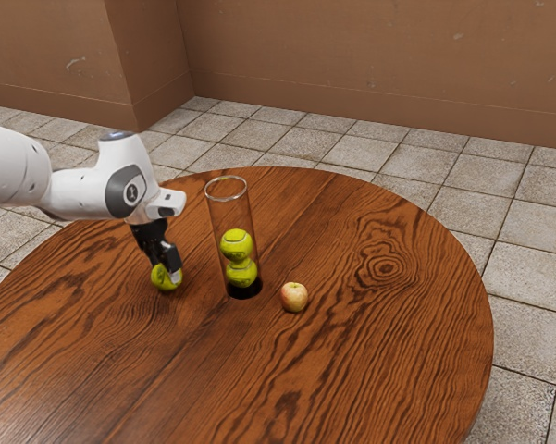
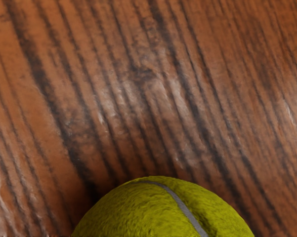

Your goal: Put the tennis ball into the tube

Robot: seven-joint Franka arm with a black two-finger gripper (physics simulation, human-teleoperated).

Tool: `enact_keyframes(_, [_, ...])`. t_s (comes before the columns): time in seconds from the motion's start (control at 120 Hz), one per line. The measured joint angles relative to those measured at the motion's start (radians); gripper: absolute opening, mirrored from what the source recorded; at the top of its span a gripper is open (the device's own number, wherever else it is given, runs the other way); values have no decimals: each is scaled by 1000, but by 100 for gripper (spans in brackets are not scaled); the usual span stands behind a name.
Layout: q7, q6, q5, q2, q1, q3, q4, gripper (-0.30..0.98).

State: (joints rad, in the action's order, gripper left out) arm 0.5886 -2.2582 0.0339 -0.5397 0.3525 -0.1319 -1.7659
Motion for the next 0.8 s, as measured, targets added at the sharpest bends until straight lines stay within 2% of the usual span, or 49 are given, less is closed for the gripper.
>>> enact_keyframes(0.117, [-7, -10, 5, 4, -1, 0, -21, 48])
enact_keyframes(0.333, [-21, -19, 3, 24, -1, 0, -42, 40])
enact_keyframes(0.467, [-29, -15, 2, 134, -8, -10, -71, 35])
enact_keyframes(0.658, [-45, -10, -2, 384, -12, -40, -124, 26])
enact_keyframes(0.8, [-59, -12, 17, 460, -14, -79, -98, 19])
